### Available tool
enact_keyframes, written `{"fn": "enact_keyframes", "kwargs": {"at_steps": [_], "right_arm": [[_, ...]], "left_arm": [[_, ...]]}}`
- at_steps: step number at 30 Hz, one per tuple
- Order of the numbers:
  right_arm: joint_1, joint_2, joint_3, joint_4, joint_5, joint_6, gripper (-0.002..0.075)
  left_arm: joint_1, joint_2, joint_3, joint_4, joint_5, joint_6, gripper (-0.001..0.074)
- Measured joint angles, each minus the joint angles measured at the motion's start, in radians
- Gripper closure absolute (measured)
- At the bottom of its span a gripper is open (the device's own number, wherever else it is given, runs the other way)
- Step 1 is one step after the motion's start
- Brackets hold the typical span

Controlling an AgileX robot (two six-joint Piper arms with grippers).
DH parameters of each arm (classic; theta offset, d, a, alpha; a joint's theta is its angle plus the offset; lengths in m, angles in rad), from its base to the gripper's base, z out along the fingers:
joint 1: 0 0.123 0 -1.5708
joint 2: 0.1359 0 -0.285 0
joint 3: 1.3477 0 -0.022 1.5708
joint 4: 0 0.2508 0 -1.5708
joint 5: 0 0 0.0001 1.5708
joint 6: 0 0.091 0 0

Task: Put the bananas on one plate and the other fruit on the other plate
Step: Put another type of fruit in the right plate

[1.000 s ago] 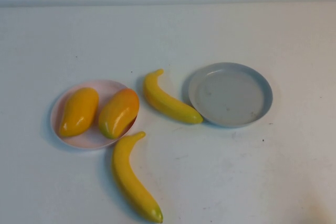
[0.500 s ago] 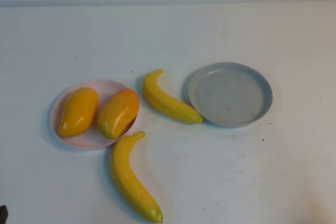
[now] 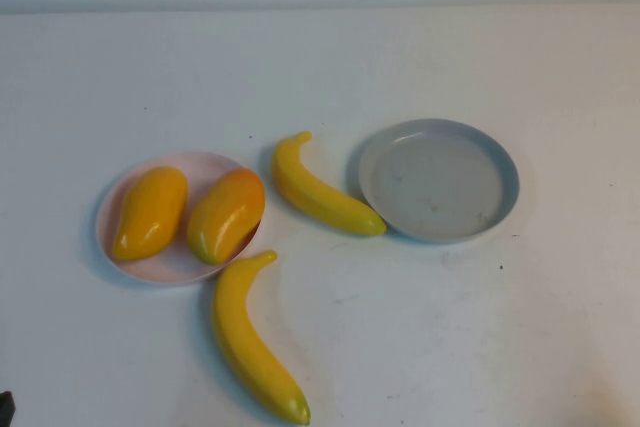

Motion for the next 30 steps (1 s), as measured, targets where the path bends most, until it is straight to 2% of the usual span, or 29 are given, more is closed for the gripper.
{"fn": "enact_keyframes", "kwargs": {"at_steps": [18,22,24,30], "right_arm": [[0.000,0.000,0.000,0.000,-0.002,0.000,0.0741],[0.000,0.000,0.000,0.020,-0.056,0.000,0.0741],[0.000,0.000,0.000,0.090,-0.113,0.000,0.0741],[0.000,0.000,0.000,0.449,-0.271,0.000,0.0741]], "left_arm": [[0.000,0.000,0.000,0.001,0.000,0.001,0.0734],[0.000,0.000,0.000,0.002,0.000,0.001,0.0734],[0.000,0.000,0.000,0.002,0.000,0.001,0.0734],[0.000,0.000,0.000,0.003,0.000,0.001,0.0734]]}}
